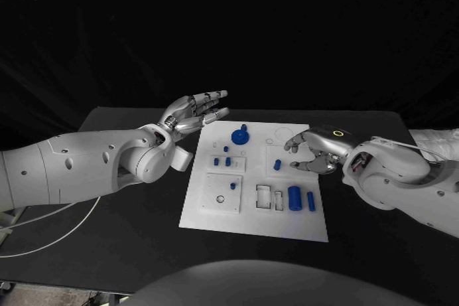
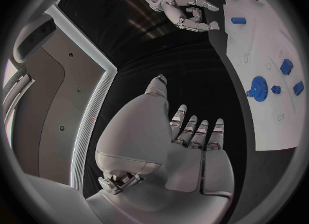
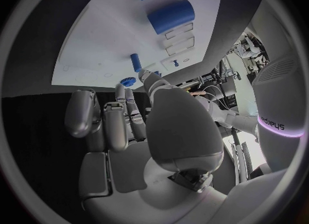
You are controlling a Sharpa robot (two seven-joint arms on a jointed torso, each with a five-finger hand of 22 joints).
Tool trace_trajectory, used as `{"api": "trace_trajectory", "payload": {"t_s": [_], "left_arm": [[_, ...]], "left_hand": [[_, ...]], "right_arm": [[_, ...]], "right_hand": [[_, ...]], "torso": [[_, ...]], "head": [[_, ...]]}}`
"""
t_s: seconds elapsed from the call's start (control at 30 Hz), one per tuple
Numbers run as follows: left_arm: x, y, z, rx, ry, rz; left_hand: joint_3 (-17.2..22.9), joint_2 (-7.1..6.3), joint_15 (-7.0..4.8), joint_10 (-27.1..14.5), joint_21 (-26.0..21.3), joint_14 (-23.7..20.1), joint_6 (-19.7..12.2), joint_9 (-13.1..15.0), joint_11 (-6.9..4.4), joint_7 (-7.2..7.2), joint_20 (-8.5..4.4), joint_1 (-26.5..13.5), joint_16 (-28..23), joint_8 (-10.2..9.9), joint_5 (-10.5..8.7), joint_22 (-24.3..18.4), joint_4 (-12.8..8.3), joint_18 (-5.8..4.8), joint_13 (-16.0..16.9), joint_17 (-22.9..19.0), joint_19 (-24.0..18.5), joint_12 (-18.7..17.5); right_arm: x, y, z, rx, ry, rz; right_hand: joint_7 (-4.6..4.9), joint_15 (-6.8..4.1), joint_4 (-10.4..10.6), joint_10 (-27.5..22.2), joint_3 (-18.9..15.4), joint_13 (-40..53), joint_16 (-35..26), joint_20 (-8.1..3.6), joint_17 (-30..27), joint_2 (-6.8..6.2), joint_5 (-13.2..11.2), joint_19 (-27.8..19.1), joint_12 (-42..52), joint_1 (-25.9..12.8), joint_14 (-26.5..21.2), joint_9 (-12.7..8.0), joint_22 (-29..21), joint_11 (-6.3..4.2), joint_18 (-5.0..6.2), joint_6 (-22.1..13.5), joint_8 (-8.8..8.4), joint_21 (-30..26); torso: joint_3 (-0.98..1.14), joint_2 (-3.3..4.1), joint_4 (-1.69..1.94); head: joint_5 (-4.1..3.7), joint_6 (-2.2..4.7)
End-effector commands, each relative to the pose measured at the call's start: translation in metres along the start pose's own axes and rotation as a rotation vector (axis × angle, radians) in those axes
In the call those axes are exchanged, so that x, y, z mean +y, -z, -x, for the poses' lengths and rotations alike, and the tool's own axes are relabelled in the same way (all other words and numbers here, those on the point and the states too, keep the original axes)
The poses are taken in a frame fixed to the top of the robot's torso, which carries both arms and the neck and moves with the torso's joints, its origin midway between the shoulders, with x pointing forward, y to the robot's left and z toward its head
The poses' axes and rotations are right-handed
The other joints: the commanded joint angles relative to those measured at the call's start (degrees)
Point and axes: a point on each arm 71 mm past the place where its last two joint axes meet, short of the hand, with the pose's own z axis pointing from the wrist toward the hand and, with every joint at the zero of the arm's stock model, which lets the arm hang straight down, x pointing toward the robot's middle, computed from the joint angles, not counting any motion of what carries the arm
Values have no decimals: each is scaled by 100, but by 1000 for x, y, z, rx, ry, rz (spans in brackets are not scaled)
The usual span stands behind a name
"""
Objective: Assemble the parts on the task board
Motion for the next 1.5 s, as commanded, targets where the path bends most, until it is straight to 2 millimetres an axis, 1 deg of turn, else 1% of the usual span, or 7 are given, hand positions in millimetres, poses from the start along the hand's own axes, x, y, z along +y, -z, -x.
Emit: {"api": "trace_trajectory", "payload": {"t_s": [0.03, 0.33, 0.63, 0.9, 1.1, 1.4, 1.5], "left_arm": [[-1, 0, -3, 26, 5, -18], [-1, 1, 1, 21, 4, -15], [0, 2, 4, 21, 5, -12], [1, 3, 5, 19, 6, -14], [1, 4, 6, 16, 5, -9], [1, 5, 3, 25, 8, -3], [1, 5, 2, 32, 6, -1]], "left_hand": [[-47, 21, 5, 24, 18, 43, 44, 8, -26, 4, -11, 64, 18, 25, 32, -10, 1, 47, 7, 6, 42, 19], [-80, 54, -13, 25, 17, 42, 67, 8, -42, -1, -11, 123, 19, 25, 113, -24, -5, 19, 6, 5, 46, 32], [-113, 95, -25, 27, 15, 41, 79, 8, -33, 20, -11, 156, 20, 25, 183, -35, 2, -6, 6, 4, 49, 43], [-325, 245, 21, 14, 17, 41, -81, -6, -6, -75, -13, -227, 24, 3, -35, -46, 26, -74, 3, 4, 67, 33], [-348, 258, 13, 18, 19, 43, 18, 6, -37, 13, -13, -196, 31, 25, 16, -47, 14, -98, 5, 5, 75, 50], [-353, 279, 16, 16, 23, 46, 102, 13, -33, 65, -13, -111, 41, 38, 82, -43, 5, -120, 4, 6, 85, 53], [-355, 284, 20, 15, 24, 47, 116, 14, -29, 72, -13, -83, 43, 39, 100, -46, 2, -127, 4, 7, 87, 53]], "right_arm": [[0, -4, -8, 9, -12, 7], [2, -18, -28, 76, -21, -16], [5, -33, -33, 107, -21, -21], [9, -44, -38, 110, -28, -11], [11, -48, -43, 119, -33, -2], [12, -50, -45, 124, -32, 4], [12, -50, -45, 124, -32, 5]], "right_hand": [[49, 6, 17, 56, 11, -19, 27, 9, 19, -56, -64, 35, -31, 25, 58, -9, 896, -13, -103, 11, -37, 29], [-43, 64, 13, 12, 34, -104, -49, 56, -111, -93, 4, -62, -122, 46, -19, -97, 847, 52, -72, -172, -190, -140], [-61, 73, -8, 29, 85, -139, -57, 72, -125, -72, 155, -81, -147, 83, -33, -131, 842, 61, -66, -182, -228, -161], [-39, 74, -21, 133, 138, -160, -58, 79, -130, -70, 294, -92, -131, 95, -37, -123, 840, 50, -62, -75, -195, -169], [-35, 29, -135, 356, 204, -99, -60, 47, -139, -68, 561, -106, 17, 173, -46, 186, 838, -28, -57, 450, 219, -166], [-61, -42, -365, 617, 266, 195, -68, -20, -152, -40, 1290, -115, 432, 275, -56, 747, 842, -154, -58, 571, 727, -138], [-63, -72, -436, 698, 284, 332, -69, -49, -153, -18, 1375, -114, 607, 283, -56, 972, 844, -210, -60, 530, 917, -119]], "torso": [[-3, 1, 3], [-1, -7, 0], [-4, -5, -1], [-2, 0, -3], [-1, 0, -5], [-2, -6, -2], [0, -5, -2]], "head": [[-11, 0], [44, 0], [-5, 0], [19, 0], [35, 0], [26, 0], [45, 0]]}}
